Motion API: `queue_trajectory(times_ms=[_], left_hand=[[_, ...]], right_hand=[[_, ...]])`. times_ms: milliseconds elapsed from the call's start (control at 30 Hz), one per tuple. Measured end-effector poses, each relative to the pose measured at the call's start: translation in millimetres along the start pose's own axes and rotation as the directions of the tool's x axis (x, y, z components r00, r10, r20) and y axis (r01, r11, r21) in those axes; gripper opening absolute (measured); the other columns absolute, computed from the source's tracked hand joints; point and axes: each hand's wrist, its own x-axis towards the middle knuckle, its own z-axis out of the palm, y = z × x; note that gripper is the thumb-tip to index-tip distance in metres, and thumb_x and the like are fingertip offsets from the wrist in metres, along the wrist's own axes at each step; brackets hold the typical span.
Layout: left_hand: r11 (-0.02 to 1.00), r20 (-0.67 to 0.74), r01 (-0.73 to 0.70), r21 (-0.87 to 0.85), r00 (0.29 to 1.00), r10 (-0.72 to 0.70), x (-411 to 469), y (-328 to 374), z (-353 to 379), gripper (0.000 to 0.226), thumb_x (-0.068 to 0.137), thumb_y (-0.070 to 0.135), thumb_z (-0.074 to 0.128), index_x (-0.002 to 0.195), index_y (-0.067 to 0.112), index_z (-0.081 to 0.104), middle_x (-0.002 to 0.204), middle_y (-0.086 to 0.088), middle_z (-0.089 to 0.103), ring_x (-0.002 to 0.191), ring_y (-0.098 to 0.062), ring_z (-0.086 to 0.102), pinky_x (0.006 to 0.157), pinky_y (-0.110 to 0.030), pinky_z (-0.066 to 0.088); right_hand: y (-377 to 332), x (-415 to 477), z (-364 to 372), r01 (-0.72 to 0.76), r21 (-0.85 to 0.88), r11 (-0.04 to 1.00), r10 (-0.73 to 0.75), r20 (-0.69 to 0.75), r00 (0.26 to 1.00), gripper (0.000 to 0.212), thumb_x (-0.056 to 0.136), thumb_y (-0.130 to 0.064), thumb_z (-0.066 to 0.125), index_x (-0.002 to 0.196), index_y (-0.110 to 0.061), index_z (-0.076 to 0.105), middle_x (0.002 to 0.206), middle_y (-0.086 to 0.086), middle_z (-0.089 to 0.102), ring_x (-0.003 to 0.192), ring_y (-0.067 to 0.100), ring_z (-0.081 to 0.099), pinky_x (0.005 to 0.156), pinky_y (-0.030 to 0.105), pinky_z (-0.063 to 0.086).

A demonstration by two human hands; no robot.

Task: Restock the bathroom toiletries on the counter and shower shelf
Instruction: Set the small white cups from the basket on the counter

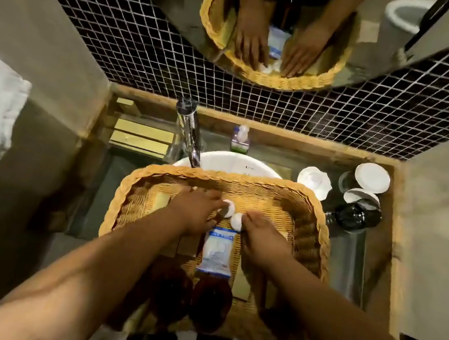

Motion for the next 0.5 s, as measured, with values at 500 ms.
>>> queue_trajectory(times_ms=[500], left_hand=[[0.986, -0.045, -0.151, -0.075, 0.988, 0.148, 40.8, -4.9, 28.4, 0.057, 0.089, 0.02, 0.069, 0.141, 0.032, 0.05, 0.155, 0.002, 0.037, 0.137, -0.026, 0.026, 0.109, -0.039, 0.034]], right_hand=[[-6.8, 24.9, 21.8, -0.033, -0.128, 0.991, 0.01, -0.175, 0.985, 0.054, 0.095, -0.037, 0.057, 0.144, -0.019, 0.046, 0.148, 0.003, 0.048, 0.137, 0.024, 0.037, 0.115, 0.037, 0.024]])
